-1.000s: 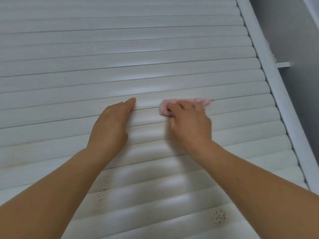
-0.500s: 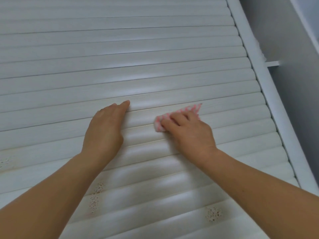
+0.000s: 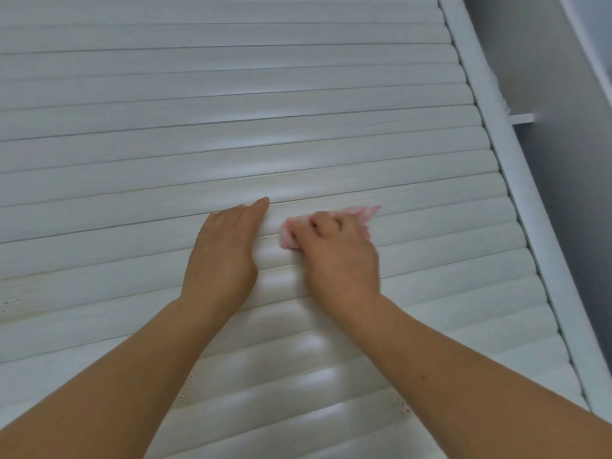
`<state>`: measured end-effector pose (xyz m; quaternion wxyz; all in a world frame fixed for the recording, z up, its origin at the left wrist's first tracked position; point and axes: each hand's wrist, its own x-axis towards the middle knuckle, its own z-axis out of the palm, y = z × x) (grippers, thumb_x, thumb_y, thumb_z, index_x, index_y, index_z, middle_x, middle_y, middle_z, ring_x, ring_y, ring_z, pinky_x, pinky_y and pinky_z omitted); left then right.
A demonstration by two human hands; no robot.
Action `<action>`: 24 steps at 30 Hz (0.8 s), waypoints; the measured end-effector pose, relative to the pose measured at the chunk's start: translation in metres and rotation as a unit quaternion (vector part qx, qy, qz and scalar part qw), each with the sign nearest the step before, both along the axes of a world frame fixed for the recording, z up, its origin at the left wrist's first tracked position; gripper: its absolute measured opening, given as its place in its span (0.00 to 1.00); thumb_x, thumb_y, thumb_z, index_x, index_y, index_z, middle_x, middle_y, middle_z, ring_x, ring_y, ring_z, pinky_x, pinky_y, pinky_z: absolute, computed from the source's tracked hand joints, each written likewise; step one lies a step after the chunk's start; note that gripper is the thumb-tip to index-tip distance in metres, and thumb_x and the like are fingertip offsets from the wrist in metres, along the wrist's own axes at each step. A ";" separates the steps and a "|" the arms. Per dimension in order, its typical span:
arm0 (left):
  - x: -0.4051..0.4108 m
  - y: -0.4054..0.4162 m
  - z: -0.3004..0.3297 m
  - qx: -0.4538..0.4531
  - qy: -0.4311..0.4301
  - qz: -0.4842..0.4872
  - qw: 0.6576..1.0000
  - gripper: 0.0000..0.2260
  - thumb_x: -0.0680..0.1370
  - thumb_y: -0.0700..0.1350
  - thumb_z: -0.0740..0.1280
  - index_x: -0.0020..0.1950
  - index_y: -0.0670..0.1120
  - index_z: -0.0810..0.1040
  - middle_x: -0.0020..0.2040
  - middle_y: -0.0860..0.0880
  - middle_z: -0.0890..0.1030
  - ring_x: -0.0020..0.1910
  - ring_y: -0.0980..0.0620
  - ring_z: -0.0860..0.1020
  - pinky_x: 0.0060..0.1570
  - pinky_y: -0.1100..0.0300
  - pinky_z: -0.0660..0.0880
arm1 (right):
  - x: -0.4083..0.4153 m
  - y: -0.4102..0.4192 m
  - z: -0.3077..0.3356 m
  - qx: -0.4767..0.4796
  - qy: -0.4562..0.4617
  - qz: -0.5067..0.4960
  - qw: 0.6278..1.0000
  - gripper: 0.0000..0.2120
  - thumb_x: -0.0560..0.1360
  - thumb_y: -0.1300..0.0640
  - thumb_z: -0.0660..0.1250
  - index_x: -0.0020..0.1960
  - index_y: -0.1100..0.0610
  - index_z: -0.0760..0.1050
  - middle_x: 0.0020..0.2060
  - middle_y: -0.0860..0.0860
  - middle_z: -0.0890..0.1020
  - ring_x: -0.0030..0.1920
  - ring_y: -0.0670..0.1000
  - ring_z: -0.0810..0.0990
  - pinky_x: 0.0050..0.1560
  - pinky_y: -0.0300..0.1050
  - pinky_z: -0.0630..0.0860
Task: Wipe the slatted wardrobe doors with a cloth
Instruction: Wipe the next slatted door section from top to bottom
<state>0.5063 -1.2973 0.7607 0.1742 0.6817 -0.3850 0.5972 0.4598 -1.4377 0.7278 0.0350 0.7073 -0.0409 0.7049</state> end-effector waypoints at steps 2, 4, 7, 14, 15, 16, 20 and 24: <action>-0.002 0.001 0.000 -0.013 0.016 -0.017 1.000 0.31 0.66 0.33 0.51 0.70 0.43 0.68 0.60 0.41 0.76 0.60 0.41 0.71 0.60 0.57 0.63 | 0.002 0.012 -0.001 -0.031 0.018 -0.003 0.999 0.19 0.57 0.61 0.74 0.48 0.52 0.82 0.43 0.53 0.82 0.44 0.62 0.80 0.36 0.55 0.77; -0.002 0.003 0.000 -0.019 0.040 -0.022 0.999 0.31 0.70 0.29 0.53 0.72 0.45 0.65 0.64 0.43 0.74 0.63 0.42 0.69 0.61 0.56 0.63 | 0.003 0.002 -0.003 -0.059 0.026 -0.027 0.998 0.18 0.63 0.58 0.65 0.52 0.52 0.81 0.45 0.52 0.81 0.46 0.60 0.80 0.38 0.53 0.78; -0.004 0.008 0.001 -0.013 0.082 -0.015 0.996 0.35 0.70 0.26 0.55 0.74 0.51 0.61 0.67 0.48 0.70 0.66 0.49 0.65 0.61 0.62 0.60 | -0.004 -0.036 -0.007 -0.022 -0.014 -0.021 0.999 0.19 0.63 0.61 0.64 0.53 0.52 0.80 0.46 0.52 0.81 0.47 0.60 0.80 0.37 0.50 0.77; -0.004 0.024 -0.001 0.025 0.102 -0.021 0.994 0.36 0.69 0.26 0.55 0.74 0.51 0.61 0.70 0.49 0.68 0.69 0.51 0.63 0.63 0.65 0.57 | -0.001 -0.010 -0.008 0.078 -0.042 -0.014 0.996 0.18 0.64 0.62 0.59 0.50 0.55 0.80 0.45 0.55 0.81 0.46 0.62 0.78 0.39 0.50 0.74; -0.004 0.023 0.000 0.021 0.095 -0.026 0.995 0.35 0.69 0.26 0.55 0.73 0.50 0.61 0.69 0.48 0.68 0.69 0.50 0.64 0.63 0.63 0.59 | 0.004 0.003 -0.011 0.038 -0.039 -0.022 0.998 0.20 0.65 0.61 0.56 0.51 0.55 0.80 0.46 0.55 0.81 0.46 0.61 0.79 0.44 0.51 0.74; -0.003 0.021 -0.001 0.016 0.088 -0.033 0.995 0.33 0.70 0.28 0.55 0.73 0.49 0.62 0.69 0.47 0.69 0.68 0.48 0.65 0.64 0.61 0.60 | 0.009 0.016 -0.016 -0.001 -0.028 -0.020 0.999 0.22 0.65 0.59 0.54 0.53 0.56 0.80 0.47 0.56 0.81 0.47 0.61 0.79 0.49 0.53 0.73; 0.000 0.014 -0.007 0.009 0.061 -0.031 0.998 0.26 0.73 0.37 0.61 0.72 0.45 0.65 0.68 0.43 0.70 0.67 0.44 0.66 0.64 0.56 0.62 | 0.022 0.034 -0.033 -0.102 0.016 0.033 0.994 0.20 0.67 0.62 0.54 0.54 0.57 0.77 0.48 0.57 0.79 0.49 0.62 0.78 0.51 0.55 0.76; 0.000 0.005 -0.018 0.024 -0.012 -0.020 0.999 0.29 0.68 0.43 0.48 0.65 0.39 0.73 0.58 0.38 0.77 0.60 0.37 0.74 0.59 0.46 0.69 | 0.012 -0.002 -0.043 -0.123 0.032 -0.006 0.992 0.20 0.68 0.61 0.55 0.55 0.55 0.78 0.47 0.54 0.80 0.49 0.60 0.79 0.42 0.51 0.77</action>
